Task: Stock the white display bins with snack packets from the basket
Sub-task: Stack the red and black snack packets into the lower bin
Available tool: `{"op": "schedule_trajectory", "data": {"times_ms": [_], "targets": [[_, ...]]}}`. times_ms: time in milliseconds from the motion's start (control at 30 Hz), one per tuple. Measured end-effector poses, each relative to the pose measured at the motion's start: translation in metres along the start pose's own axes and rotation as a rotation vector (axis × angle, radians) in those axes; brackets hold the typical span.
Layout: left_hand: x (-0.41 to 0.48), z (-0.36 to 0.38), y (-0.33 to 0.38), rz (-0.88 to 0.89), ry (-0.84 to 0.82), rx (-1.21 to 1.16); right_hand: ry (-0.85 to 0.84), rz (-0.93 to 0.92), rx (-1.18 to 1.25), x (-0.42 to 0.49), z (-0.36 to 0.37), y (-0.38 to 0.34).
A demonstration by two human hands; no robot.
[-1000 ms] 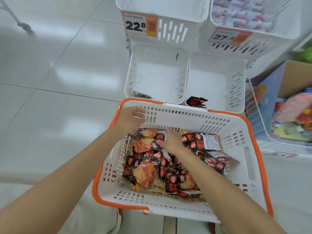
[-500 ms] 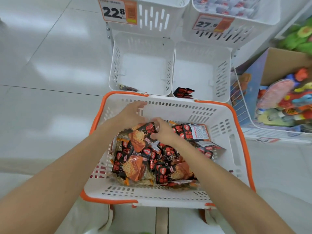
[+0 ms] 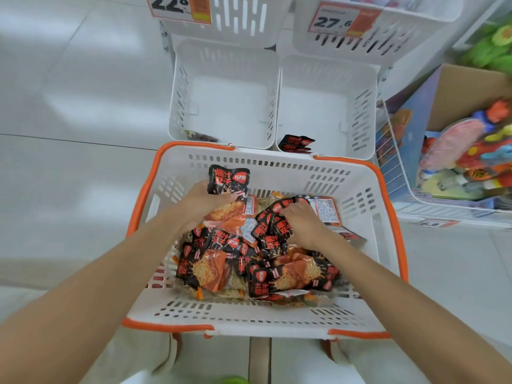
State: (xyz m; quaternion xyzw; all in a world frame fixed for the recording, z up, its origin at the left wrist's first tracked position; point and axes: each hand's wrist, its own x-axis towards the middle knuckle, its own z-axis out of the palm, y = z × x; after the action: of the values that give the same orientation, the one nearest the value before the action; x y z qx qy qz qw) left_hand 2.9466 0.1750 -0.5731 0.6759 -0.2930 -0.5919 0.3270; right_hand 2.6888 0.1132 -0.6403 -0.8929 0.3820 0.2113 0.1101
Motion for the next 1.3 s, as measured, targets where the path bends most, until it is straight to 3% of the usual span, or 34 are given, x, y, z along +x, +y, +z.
{"op": "schedule_trajectory", "data": {"times_ms": [200, 333, 467, 533, 667, 700, 767, 967, 1033, 1167, 1233, 1300], "targets": [[-0.001, 0.008, 0.005, 0.099, 0.029, 0.006, 0.098, 0.018, 0.634, -0.005, -0.079, 0.008], [-0.014, 0.032, 0.014, 0.180, -0.140, 0.132, 0.200, -0.067, 0.803, -0.013, -0.120, -0.021], [-0.012, 0.035, 0.006, 0.161, -0.079, 0.019, 0.363, 0.128, 1.080, -0.028, -0.100, -0.038], [-0.014, 0.025, 0.005, 0.110, -0.029, -0.070, 0.331, 0.201, 0.995, -0.040, -0.074, -0.039], [-0.017, 0.010, 0.004, -0.004, -0.020, -0.190, -0.192, -0.057, 0.406, -0.058, -0.005, -0.053], [-0.018, 0.009, 0.004, -0.009, -0.027, -0.211, -0.223, -0.095, 0.295, -0.058, 0.009, -0.055], [-0.019, 0.008, 0.004, -0.004, -0.024, -0.247, -0.129, -0.088, 0.289, -0.053, 0.015, -0.054], [-0.011, 0.001, 0.010, 0.103, 0.025, -0.203, 0.244, 0.236, 1.342, -0.039, -0.080, -0.026], [-0.017, 0.008, 0.022, 0.107, 0.047, -0.210, 0.288, 0.251, 1.634, -0.034, -0.106, -0.026], [-0.029, 0.035, 0.043, 0.089, -0.050, -0.245, 0.288, 0.278, 1.748, -0.018, -0.124, -0.050], [-0.033, 0.050, 0.054, 0.181, -0.144, -0.120, 0.327, 0.302, 1.738, -0.010, -0.124, -0.059], [-0.025, 0.054, 0.059, 0.300, -0.082, -0.001, 0.337, 0.303, 1.822, -0.005, -0.131, -0.054]]}}
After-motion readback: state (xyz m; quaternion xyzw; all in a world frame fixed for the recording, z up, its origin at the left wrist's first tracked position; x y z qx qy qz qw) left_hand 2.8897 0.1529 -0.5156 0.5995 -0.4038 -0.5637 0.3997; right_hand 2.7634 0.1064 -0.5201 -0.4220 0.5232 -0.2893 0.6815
